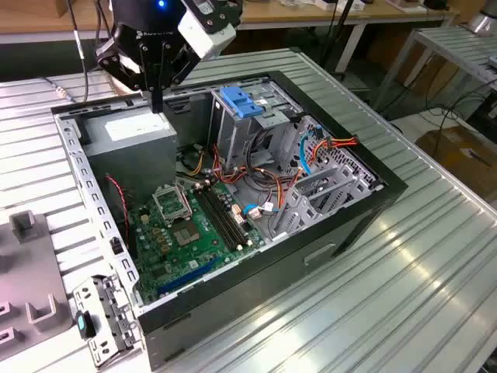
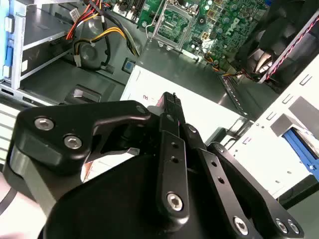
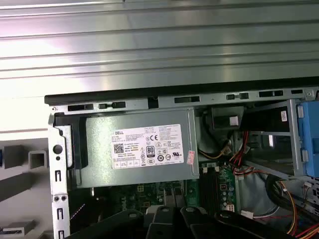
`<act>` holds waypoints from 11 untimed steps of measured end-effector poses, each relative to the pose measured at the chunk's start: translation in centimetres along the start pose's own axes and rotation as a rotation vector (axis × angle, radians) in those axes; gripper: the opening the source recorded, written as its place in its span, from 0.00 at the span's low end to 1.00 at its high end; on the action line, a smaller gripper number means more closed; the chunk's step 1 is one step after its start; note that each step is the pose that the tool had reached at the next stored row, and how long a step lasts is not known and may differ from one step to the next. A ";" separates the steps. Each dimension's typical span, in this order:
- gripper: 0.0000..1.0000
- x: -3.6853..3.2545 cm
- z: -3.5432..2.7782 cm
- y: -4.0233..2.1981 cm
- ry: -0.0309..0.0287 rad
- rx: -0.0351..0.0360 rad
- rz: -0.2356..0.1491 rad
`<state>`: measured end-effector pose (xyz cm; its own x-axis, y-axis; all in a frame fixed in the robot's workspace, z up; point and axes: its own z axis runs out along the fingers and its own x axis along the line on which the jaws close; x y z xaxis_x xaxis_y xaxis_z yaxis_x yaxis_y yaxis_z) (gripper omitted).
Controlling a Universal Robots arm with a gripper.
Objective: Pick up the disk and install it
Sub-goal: 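Reach for the disk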
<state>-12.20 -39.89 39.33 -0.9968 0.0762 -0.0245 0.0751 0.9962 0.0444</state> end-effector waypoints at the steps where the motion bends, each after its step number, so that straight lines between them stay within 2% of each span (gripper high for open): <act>1: 0.11 0.04 0.00 0.00 0.0001 0.0001 0.000; 11: 0.11 0.71 -0.02 -0.05 0.0000 0.0000 0.000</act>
<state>-12.91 -39.89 39.33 -0.9968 0.0762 -0.0245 0.0751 0.9962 0.0444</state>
